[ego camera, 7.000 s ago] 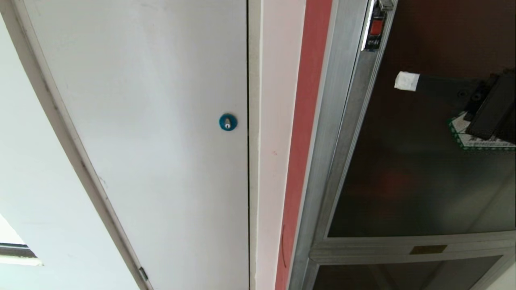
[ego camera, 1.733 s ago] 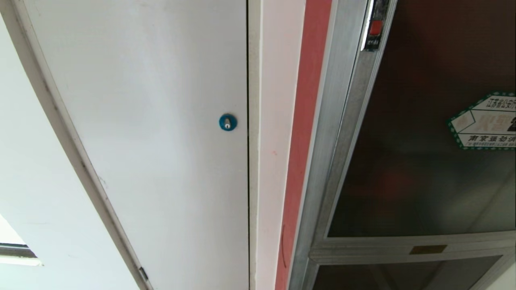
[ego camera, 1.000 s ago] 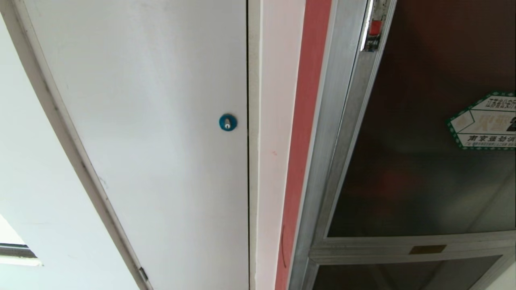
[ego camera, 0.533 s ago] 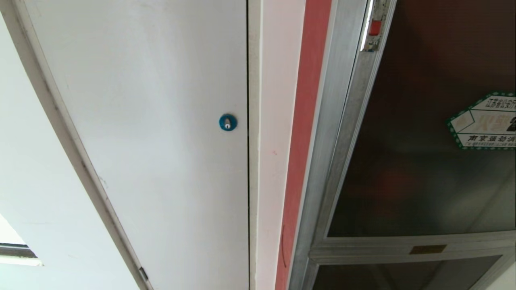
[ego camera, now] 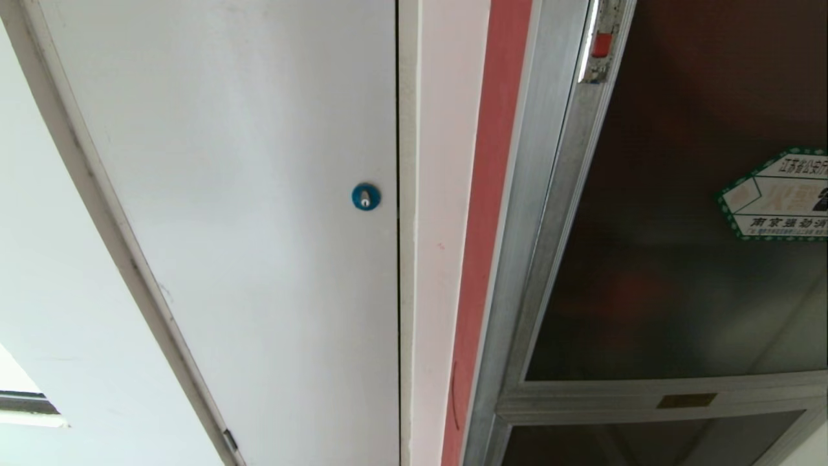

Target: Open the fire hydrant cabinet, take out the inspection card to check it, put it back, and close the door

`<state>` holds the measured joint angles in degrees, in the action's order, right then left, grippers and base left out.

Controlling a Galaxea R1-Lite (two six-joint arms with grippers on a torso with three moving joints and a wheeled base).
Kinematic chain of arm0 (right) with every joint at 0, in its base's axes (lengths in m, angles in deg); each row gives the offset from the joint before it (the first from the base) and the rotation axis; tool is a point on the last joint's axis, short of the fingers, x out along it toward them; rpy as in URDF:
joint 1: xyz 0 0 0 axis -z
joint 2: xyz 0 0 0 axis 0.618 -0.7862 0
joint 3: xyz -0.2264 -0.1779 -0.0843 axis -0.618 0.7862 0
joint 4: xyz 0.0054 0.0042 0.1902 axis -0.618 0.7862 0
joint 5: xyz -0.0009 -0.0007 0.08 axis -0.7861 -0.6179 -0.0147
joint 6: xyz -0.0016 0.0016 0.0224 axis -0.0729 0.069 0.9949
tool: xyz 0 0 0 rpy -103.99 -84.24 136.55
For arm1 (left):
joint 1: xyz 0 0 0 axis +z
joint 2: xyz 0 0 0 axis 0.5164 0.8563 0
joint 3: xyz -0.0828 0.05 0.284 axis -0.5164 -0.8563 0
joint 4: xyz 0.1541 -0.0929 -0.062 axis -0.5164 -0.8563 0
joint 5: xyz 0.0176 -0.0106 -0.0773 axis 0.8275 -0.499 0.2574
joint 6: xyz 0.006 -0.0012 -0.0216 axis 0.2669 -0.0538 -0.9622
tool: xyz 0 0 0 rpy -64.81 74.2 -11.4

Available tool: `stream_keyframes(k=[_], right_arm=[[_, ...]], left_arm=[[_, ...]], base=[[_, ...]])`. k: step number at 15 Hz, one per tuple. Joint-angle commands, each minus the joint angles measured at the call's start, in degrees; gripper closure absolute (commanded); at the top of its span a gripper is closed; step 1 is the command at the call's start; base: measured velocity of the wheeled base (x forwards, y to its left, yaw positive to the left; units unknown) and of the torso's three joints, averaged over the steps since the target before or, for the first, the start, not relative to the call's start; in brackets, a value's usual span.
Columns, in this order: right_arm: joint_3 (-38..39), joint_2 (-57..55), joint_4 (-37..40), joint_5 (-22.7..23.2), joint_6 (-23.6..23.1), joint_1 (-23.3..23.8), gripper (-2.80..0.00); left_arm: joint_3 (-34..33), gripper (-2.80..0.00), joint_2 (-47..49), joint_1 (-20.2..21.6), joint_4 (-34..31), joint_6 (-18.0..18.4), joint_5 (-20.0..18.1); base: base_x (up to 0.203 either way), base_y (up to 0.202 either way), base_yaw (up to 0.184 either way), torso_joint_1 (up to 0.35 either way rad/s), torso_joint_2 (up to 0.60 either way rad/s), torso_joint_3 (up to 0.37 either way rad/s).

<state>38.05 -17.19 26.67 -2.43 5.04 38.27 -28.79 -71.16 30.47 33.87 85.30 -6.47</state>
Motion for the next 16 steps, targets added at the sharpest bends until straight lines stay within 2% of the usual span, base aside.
stream_keyframes(k=[1, 5, 11, 13, 16], right_arm=[[4.41, 0.88, -1.68, -0.34, -0.16, -0.01, 0.00], [10.36, 0.88, -6.02, -1.87, -1.23, -0.01, 0.00], [10.40, 0.88, -0.94, -3.18, -0.41, -0.01, 0.00], [10.32, 0.88, -0.97, -3.18, 1.39, -0.01, 0.00], [10.31, 0.86, -1.02, -3.18, 1.58, -0.01, 0.00]], left_arm=[[-0.70, 0.00, -0.02, 0.01, -0.01, 0.01, -0.02], [-0.70, 0.00, -0.02, 0.01, 0.05, 0.01, -0.02], [-0.70, 0.00, 0.05, 0.01, 0.04, 0.01, -0.02], [-0.70, 0.00, 0.06, 0.01, 0.02, 0.01, -0.02], [-0.70, 0.00, -0.01, 0.01, -0.04, 0.01, -0.02]], base=[[0.000, 0.000, 0.000, 0.000, 0.00, 0.000], [0.000, 0.000, 0.000, 0.000, 0.00, 0.000], [0.000, 0.000, 0.000, 0.000, 0.00, 0.000], [0.000, 0.000, 0.000, 0.000, 0.00, 0.000], [0.000, 0.000, 0.000, 0.000, 0.00, 0.000]])
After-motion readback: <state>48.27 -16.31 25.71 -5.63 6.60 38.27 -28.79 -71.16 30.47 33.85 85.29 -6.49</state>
